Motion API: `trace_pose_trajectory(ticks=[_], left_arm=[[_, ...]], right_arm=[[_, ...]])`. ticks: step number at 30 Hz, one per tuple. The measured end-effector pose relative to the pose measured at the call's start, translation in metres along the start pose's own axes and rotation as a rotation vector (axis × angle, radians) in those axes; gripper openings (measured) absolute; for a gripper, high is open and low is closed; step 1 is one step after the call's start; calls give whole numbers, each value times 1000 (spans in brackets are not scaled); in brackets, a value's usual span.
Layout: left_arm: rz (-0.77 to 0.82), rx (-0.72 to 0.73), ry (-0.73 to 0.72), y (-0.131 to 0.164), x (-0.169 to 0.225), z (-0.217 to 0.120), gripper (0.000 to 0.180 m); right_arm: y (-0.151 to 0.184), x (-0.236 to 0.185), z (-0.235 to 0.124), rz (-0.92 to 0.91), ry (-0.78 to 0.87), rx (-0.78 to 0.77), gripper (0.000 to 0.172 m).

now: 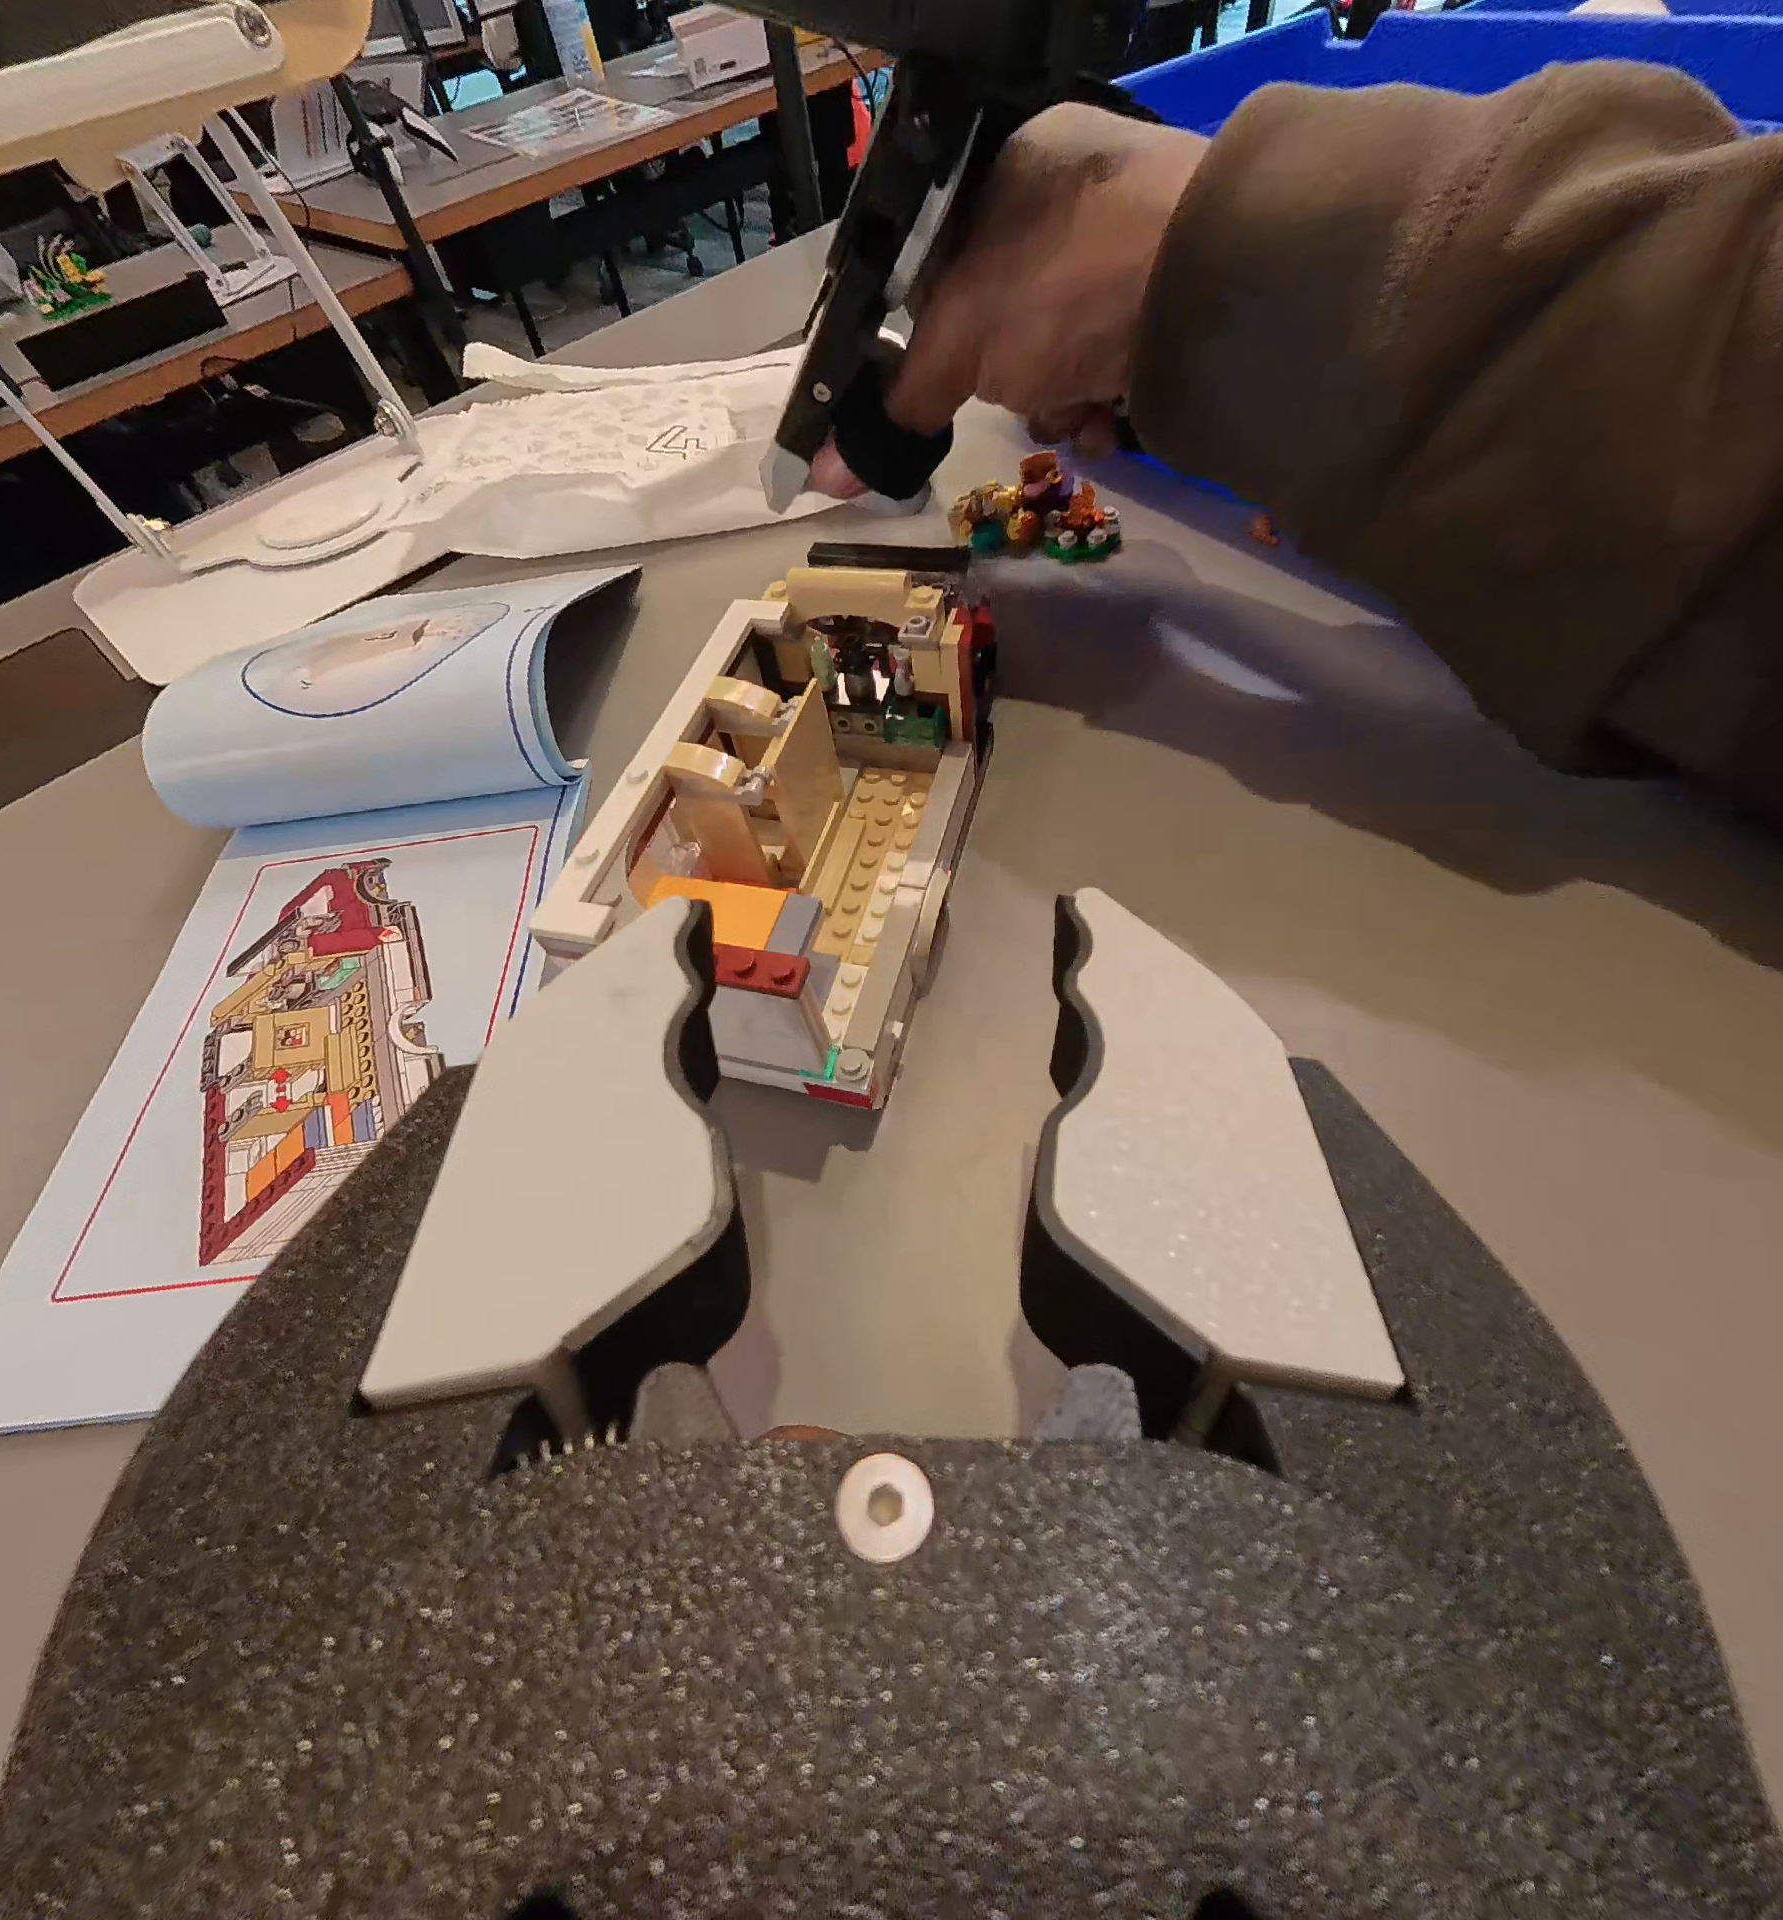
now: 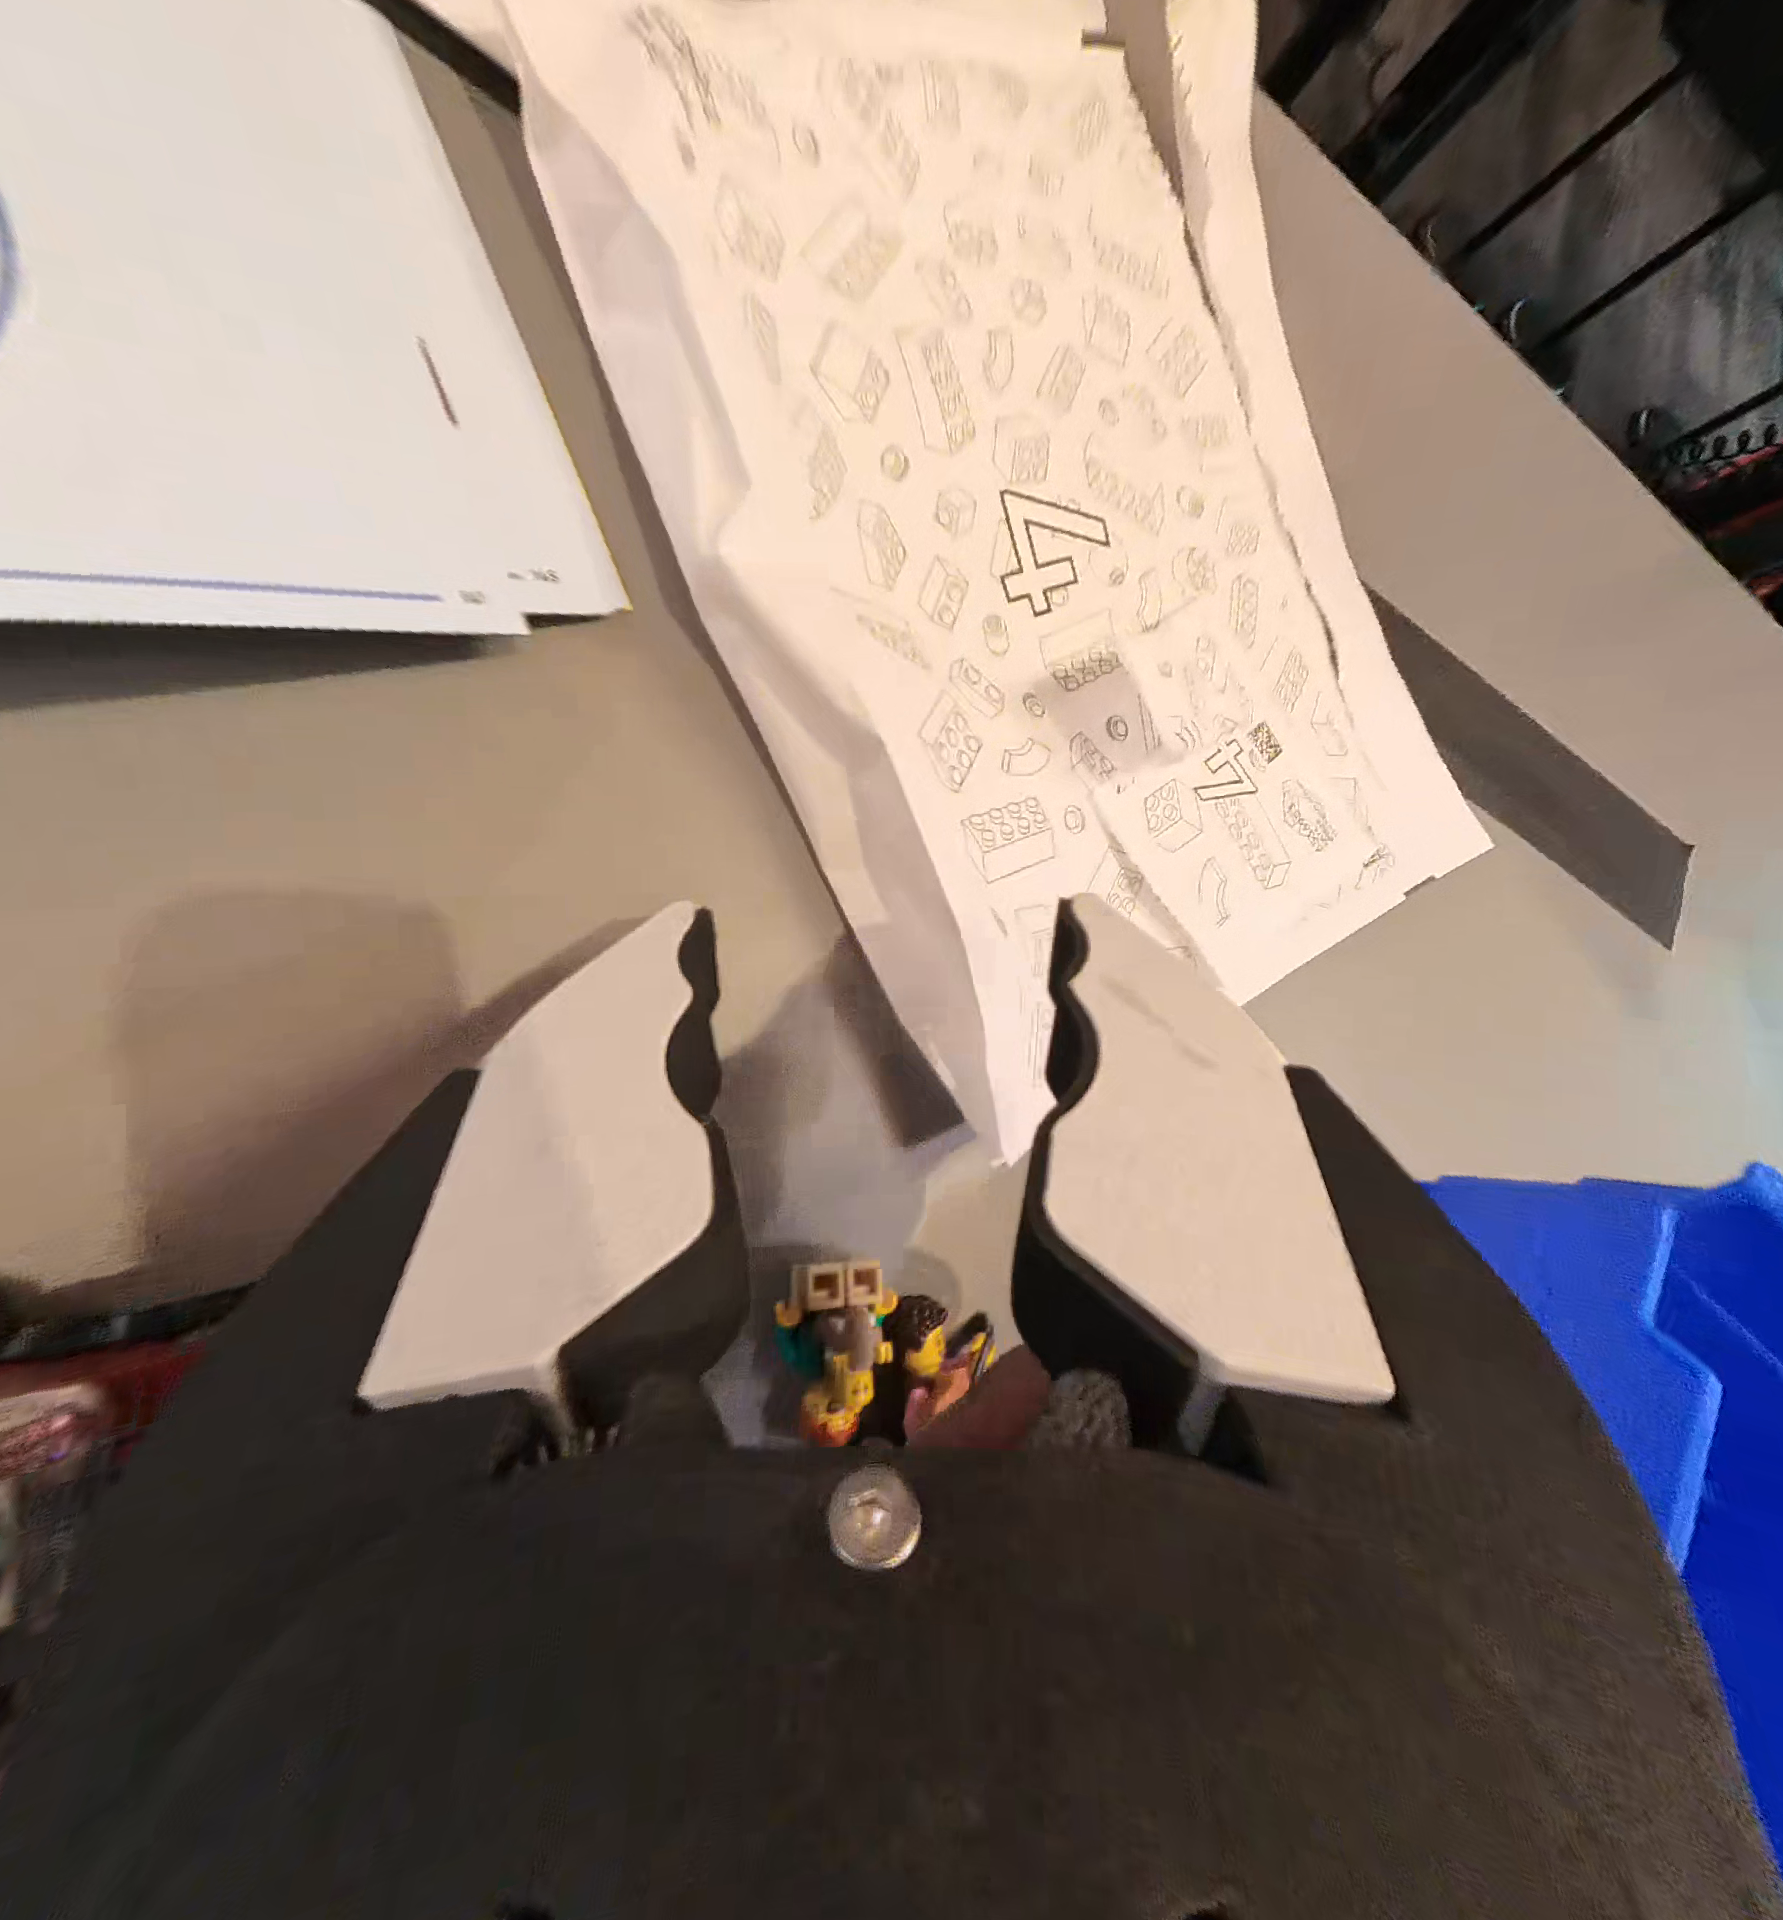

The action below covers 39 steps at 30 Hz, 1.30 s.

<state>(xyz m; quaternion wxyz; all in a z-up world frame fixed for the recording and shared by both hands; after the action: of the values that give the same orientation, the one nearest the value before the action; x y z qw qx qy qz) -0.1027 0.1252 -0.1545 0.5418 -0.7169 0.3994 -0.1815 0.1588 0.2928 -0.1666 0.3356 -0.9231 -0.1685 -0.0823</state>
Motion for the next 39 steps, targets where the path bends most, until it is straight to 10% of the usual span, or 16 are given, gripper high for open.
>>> trace_pose_trajectory(ticks=[6,17,39], left_arm=[[-4,-17,1,2,-1,1,62],[11,-46,-16,7,-2,4,61],[20,-43,-42,9,-3,6,57]], right_arm=[[7,12,17,7,-6,-88,60],[11,12,20,16,4,-75,4],[-24,8,-43,307,-233,424,0]])
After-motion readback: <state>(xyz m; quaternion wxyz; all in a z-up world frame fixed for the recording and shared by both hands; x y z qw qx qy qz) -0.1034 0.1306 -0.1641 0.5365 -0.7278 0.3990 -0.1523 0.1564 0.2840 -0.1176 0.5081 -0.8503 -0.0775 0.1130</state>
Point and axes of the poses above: each gripper's, where its closed fingertips meet, z out along the fingers, y out of its underside, x = y × z across the jaws, the point moved 7 cm from there along -z, back along the fingers, and after that the axes turned 9 degrees about -y, right-handed, at the moved point
